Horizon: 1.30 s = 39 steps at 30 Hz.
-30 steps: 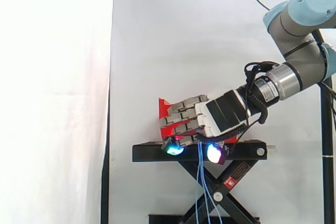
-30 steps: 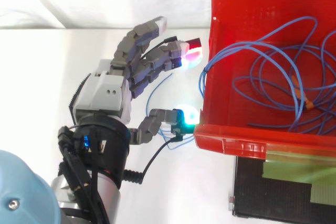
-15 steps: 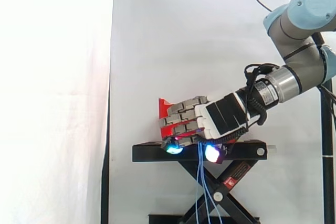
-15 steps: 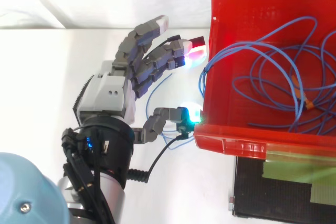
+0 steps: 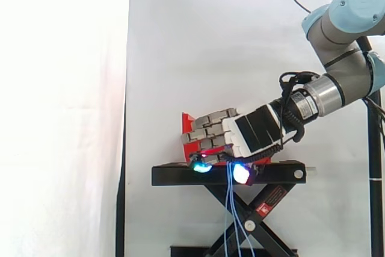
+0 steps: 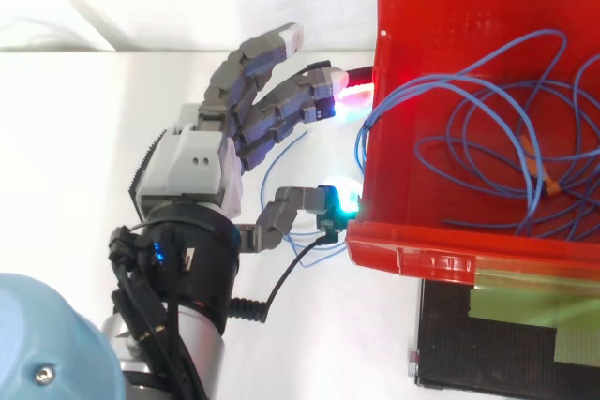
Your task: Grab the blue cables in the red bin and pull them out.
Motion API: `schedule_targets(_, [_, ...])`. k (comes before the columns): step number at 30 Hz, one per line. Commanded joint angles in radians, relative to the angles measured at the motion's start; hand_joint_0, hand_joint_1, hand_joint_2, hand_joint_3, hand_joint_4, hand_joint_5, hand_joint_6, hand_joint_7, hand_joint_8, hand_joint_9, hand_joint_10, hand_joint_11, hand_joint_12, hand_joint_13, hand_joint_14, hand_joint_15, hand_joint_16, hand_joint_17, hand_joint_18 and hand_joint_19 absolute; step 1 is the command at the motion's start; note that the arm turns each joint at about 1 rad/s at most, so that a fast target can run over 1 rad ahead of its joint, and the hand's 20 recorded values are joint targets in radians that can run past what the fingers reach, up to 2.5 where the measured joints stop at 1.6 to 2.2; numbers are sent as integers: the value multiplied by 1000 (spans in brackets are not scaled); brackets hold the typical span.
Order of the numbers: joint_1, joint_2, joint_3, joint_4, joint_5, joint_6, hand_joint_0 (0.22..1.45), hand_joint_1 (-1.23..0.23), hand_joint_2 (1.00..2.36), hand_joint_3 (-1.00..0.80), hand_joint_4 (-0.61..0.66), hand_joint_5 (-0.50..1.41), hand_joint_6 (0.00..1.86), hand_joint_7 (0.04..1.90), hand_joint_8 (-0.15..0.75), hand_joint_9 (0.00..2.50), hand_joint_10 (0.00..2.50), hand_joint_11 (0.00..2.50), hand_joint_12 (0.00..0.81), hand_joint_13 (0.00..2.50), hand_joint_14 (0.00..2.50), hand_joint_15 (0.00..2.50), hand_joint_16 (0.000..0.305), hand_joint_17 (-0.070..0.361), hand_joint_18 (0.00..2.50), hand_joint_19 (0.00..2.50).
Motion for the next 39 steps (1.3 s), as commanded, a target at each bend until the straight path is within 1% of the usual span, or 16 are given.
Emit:
schedule_targets(1, [0, 0, 2, -1, 1, -2, 805, -779, 1000, -1000, 276, 919, 3, 743, 275, 755, 16, 535, 312, 384, 15, 437, 41, 93, 355, 658])
schedule_targets(7, [0, 0, 2, -2, -1, -2, 825, -809, 1000, -1000, 240, 927, 3, 746, 269, 754, 16, 533, 306, 387, 15, 435, 40, 91, 358, 661])
schedule_targets(15, [0, 0, 2, -7, 1, -7, 834, -828, 1000, -1000, 244, 934, 2, 750, 267, 756, 16, 539, 306, 388, 17, 432, 40, 90, 359, 658])
schedule_targets(21, [-2, 0, 11, -31, -1, -15, 832, -829, 1000, -1000, 244, 934, 3, 749, 267, 756, 18, 538, 304, 388, 17, 430, 40, 90, 360, 668])
schedule_targets(27, [-3, 0, 9, -34, -1, -16, 826, -820, 1000, -1000, 255, 932, 2, 754, 269, 755, 16, 538, 305, 388, 16, 440, 40, 90, 361, 668])
schedule_targets(37, [-3, 0, -1, -31, -1, -53, 824, -816, 1000, -1000, 254, 930, 3, 745, 270, 756, 18, 543, 305, 388, 15, 438, 40, 90, 360, 667])
schedule_targets(39, [-3, 0, -3, -28, 1, -53, 823, -815, 1000, -1000, 256, 930, 2, 746, 269, 757, 18, 538, 305, 388, 15, 433, 40, 90, 360, 668])
